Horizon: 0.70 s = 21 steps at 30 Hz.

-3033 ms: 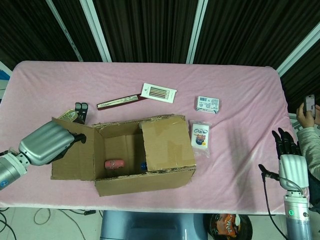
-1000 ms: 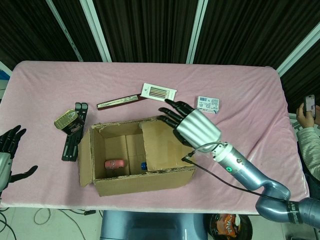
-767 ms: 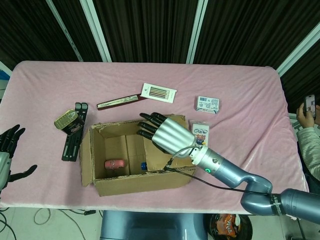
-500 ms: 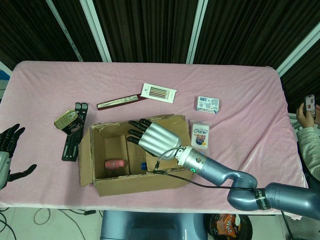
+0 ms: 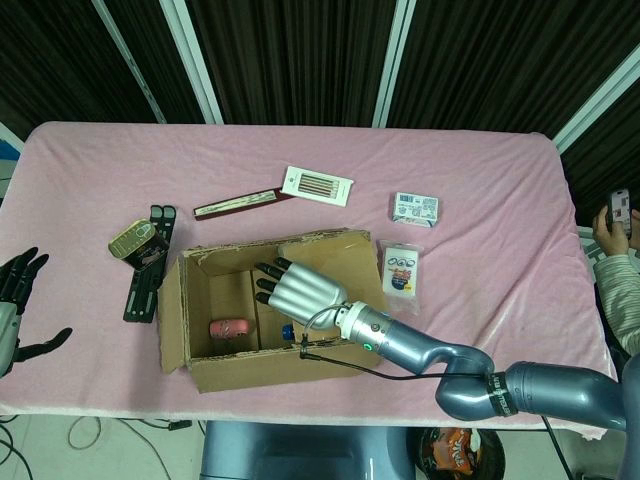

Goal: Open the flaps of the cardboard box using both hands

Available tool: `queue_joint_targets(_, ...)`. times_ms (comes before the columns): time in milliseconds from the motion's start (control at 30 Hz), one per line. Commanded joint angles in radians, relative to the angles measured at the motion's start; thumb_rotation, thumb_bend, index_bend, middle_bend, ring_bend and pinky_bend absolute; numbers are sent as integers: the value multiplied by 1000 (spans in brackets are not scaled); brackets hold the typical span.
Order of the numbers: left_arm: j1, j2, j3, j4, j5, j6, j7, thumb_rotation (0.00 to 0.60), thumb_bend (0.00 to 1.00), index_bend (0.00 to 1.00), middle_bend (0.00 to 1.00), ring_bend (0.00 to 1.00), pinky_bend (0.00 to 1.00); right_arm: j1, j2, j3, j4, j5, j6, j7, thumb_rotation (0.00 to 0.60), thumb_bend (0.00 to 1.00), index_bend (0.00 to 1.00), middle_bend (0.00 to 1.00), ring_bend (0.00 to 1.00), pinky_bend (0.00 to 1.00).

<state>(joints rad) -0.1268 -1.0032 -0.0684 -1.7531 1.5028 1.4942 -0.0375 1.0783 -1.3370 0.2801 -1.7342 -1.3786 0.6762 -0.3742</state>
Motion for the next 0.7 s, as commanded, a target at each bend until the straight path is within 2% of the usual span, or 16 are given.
queue_joint_targets(33, 0, 0, 0, -2, 0, 0, 0, 600, 122, 0, 0, 23, 94, 18, -20, -19, 14, -16, -3, -32, 600, 750, 387, 292, 112, 230)
queue_joint_targets(333, -1, 1, 0, -6, -4, -6, -4, 600, 123, 0, 0, 23, 93, 51, -51, -51, 58, -43, 16, -145, 600, 754, 440, 257, 78, 227)
queue_joint_targets(700, -3, 12, 3, -19, -17, -27, -23, 600, 123, 0, 0, 23, 98, 70, -34, -87, 58, 13, 12, -327, 600, 750, 503, 234, 62, 223)
